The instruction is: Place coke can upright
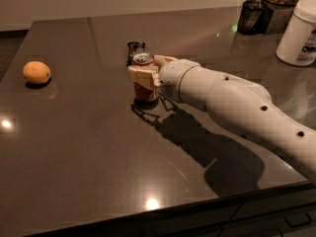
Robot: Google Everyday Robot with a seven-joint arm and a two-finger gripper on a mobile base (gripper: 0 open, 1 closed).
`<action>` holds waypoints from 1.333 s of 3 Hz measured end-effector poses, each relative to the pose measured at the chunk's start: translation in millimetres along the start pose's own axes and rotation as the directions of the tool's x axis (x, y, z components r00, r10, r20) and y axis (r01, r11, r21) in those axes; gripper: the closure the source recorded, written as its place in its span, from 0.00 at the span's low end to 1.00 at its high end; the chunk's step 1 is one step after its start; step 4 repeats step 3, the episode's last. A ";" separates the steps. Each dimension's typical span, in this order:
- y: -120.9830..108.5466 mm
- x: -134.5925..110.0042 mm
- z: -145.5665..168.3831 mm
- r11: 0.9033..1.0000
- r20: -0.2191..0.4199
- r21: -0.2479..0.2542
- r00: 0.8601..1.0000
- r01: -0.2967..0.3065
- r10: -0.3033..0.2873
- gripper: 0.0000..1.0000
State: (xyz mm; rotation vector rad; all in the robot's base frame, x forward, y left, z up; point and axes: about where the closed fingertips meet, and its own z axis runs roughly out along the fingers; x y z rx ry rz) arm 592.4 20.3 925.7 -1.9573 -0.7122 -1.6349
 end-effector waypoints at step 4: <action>-2.8 1.1 1.2 1.000 0.000 0.004 1.000 0.003 -0.003 0.00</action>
Offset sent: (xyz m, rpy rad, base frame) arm -0.0005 0.0017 0.0006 -0.0008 -0.0009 0.0024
